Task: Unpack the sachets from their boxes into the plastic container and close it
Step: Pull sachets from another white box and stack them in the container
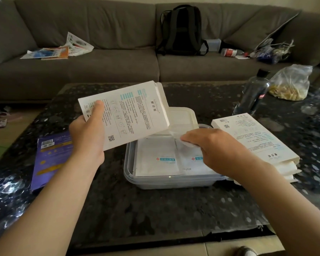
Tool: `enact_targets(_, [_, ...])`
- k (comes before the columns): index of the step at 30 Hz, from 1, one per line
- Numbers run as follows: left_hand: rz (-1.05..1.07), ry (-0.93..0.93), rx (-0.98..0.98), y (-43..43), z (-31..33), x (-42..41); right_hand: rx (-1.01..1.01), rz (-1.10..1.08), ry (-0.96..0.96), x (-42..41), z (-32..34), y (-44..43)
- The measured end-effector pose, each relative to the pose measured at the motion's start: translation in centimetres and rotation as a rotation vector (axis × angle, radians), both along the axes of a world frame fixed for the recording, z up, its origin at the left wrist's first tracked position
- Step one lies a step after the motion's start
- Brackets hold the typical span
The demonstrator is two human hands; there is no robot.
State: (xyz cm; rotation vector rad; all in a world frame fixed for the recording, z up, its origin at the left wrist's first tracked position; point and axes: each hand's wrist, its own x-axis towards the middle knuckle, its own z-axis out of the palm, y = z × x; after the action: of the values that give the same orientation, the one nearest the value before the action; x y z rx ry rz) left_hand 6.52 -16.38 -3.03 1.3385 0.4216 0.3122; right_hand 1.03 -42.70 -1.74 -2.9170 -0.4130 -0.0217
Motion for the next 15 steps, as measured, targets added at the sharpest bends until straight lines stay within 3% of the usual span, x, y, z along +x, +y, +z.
enact_targets(15, [-0.059, 0.082, -0.035, 0.4, 0.4, 0.0, -0.134, 0.027, 0.411, 0.6, -1.3, 0.9])
